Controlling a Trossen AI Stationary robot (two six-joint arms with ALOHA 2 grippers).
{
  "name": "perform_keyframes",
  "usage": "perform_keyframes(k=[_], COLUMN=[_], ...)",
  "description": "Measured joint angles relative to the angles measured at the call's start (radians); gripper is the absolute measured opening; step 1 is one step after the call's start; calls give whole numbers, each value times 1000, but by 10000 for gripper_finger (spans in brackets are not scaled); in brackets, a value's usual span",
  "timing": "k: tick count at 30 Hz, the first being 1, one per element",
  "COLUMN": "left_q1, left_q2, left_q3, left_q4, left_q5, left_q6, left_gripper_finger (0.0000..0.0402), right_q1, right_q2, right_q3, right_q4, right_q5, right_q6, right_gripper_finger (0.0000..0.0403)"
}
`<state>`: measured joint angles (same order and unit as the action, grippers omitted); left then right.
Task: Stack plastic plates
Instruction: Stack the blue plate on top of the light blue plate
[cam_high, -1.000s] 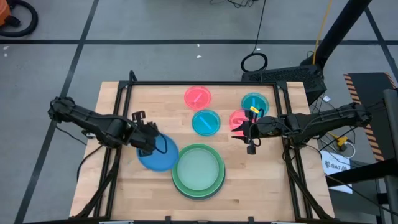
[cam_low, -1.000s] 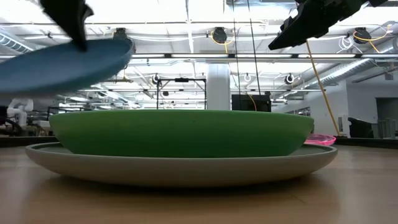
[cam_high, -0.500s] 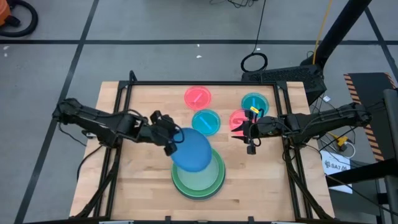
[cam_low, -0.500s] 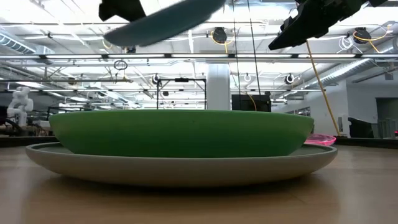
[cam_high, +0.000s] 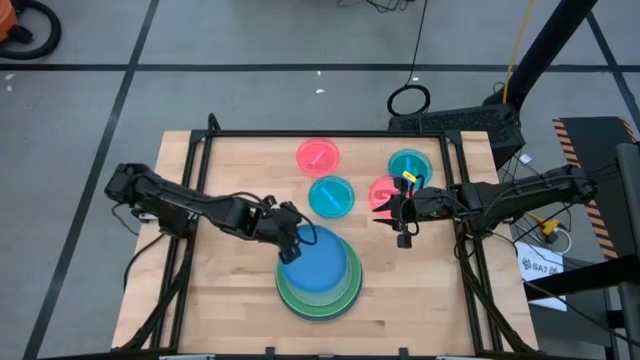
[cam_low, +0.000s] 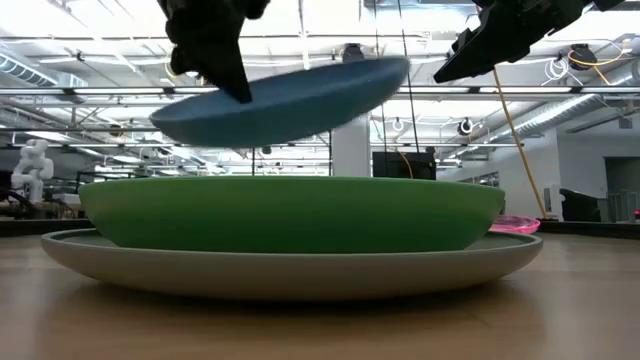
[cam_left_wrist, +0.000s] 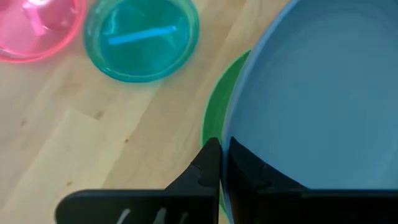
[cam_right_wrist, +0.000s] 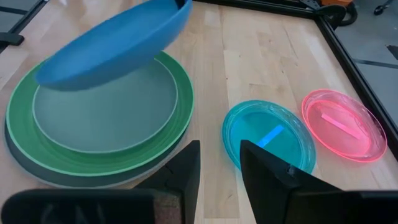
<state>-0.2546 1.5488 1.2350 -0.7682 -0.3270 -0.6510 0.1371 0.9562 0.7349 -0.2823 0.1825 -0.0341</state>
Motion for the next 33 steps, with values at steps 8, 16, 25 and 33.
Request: perform_keyframes(k=[8, 16, 25, 33], left_q1=[0, 4, 5, 5], left_q2=[53, 53, 53, 53], left_q3=[0, -1, 0, -1], left_q4=[12, 11, 12, 16], left_q5=[26, 32, 63, 69], left_q6=[1, -1, 10, 14], left_gripper_finger=[22, 27, 28, 54], right_q1=[0, 0, 0, 0], right_q2=[0, 0, 0, 0], right_q3=[0, 0, 0, 0], right_q4=[-7, -11, -11, -11], right_q5=[0, 0, 0, 0], right_q6=[5, 8, 8, 8], right_gripper_finger=[109, 109, 109, 109])
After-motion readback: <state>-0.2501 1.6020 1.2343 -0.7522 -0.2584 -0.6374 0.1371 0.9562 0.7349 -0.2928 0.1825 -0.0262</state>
